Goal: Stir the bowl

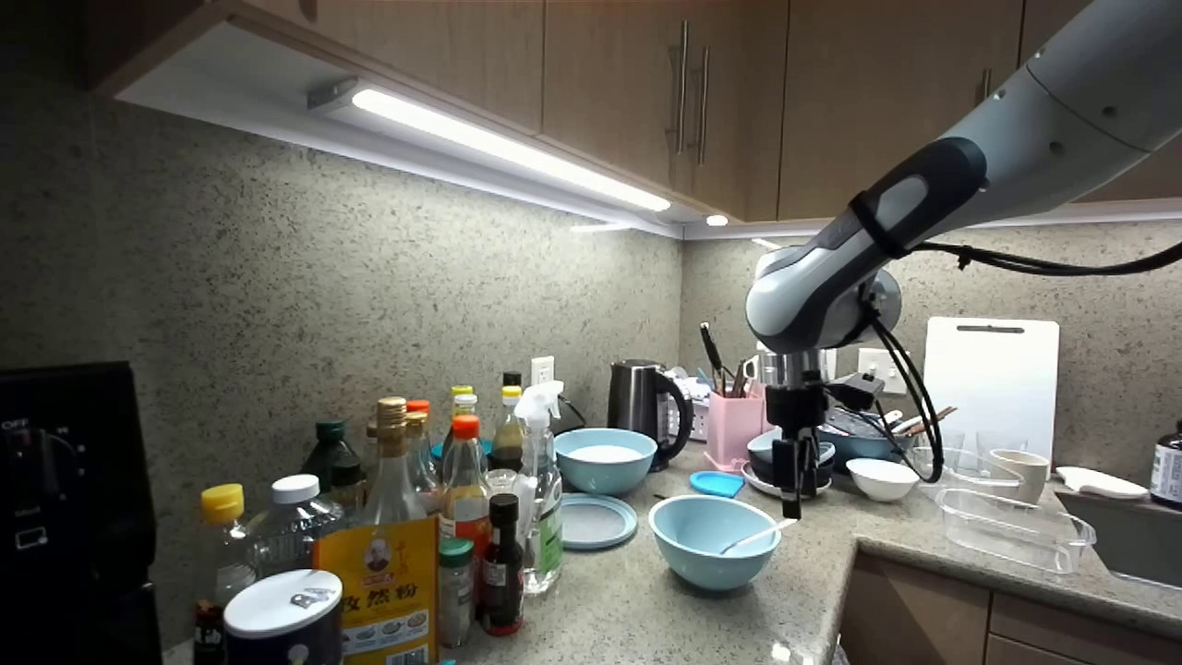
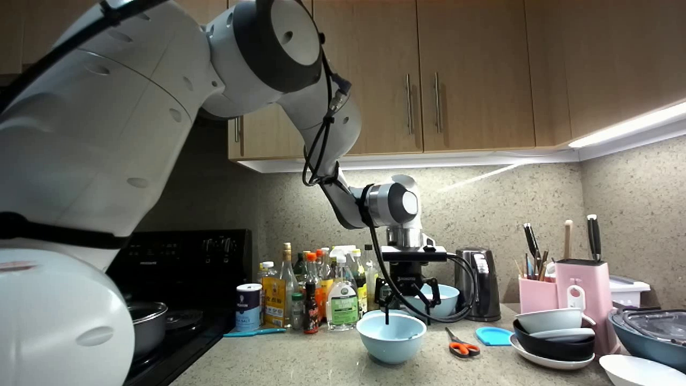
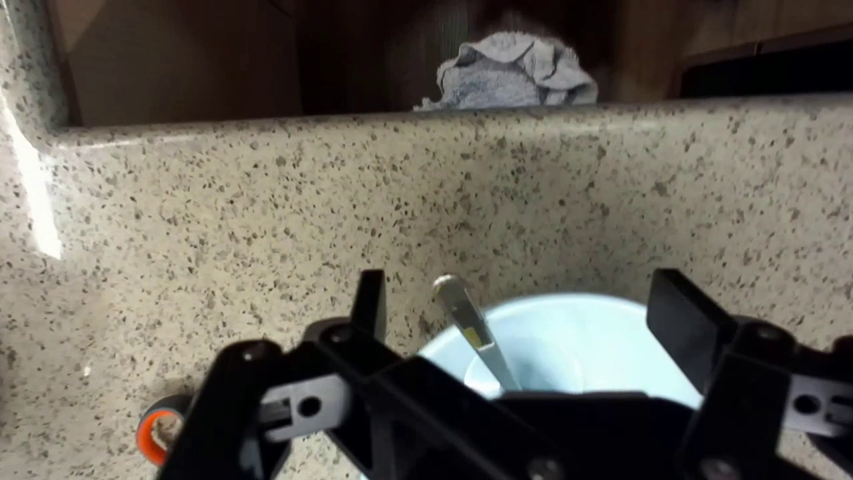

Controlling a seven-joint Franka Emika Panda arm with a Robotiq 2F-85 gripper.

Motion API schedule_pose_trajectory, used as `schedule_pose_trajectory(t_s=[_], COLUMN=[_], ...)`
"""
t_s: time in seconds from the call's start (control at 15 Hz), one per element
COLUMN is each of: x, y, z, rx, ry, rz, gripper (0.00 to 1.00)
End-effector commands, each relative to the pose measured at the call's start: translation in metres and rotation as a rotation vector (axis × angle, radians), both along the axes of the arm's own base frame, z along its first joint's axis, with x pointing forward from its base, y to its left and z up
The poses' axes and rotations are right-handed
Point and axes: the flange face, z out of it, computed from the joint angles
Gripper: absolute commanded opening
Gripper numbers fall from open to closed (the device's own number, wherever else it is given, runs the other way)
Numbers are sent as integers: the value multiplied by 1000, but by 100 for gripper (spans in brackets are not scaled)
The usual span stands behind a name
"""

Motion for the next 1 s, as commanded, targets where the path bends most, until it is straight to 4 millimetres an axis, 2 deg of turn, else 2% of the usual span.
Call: schedule_pose_trajectory(t_s=[0.0,0.07,0.2,0.67,0.93], x=[1,-1,0,18,23], y=[-16,-9,-13,16,16], z=[-5,-4,-6,-7,-16], rx=[-32,-16,-17,-43,-44], ry=[67,38,50,52,75], rz=[9,2,-5,225,255], gripper=[100,100,100,100,100])
